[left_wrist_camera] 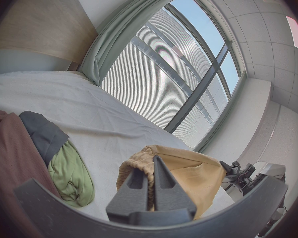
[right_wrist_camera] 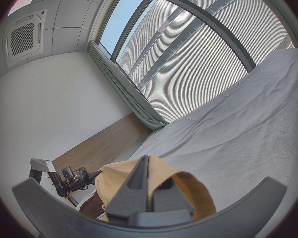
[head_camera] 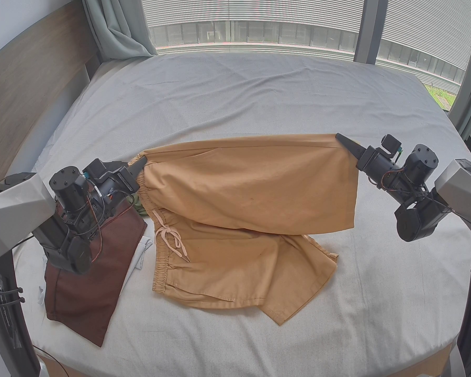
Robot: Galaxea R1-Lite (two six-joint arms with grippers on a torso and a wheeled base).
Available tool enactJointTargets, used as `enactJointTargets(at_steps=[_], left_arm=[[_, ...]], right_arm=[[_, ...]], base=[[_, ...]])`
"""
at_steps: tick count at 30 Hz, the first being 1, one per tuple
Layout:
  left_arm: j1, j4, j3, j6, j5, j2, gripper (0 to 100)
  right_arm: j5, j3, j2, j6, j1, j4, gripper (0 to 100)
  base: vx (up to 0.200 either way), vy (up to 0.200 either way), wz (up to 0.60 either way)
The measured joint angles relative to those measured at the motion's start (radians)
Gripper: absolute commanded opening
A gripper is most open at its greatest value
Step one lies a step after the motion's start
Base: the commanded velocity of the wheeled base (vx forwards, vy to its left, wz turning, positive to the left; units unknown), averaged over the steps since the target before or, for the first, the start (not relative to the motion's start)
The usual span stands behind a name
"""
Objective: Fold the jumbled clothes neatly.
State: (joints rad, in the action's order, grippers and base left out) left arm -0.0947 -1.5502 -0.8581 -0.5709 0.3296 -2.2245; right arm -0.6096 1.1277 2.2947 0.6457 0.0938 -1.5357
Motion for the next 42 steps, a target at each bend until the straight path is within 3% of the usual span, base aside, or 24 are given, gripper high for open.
enactJointTargets(at_steps=[38,39,40,42], left_arm=[[-0.001,0.002,-0.339,-0.149,-0.036,-0.255,0],[-0.001,0.002,-0.343,-0.149,-0.036,-0.258,100],[-0.001,0.002,-0.345,-0.15,-0.036,-0.261,100],[-0.001,0.005,-0.353,-0.153,-0.036,-0.265,100]], right_arm=[[0.0,0.603,0.339,0.008,-0.02,0.258,0],[0.0,0.61,0.343,0.008,-0.02,0.26,0],[0.0,0.615,0.346,0.008,-0.021,0.262,100],[0.001,0.627,0.353,0.008,-0.021,0.272,100]], base=[[0.0,0.0,0.0],[0.0,0.0,0.0],[0.0,0.0,0.0],[0.0,0.0,0.0]])
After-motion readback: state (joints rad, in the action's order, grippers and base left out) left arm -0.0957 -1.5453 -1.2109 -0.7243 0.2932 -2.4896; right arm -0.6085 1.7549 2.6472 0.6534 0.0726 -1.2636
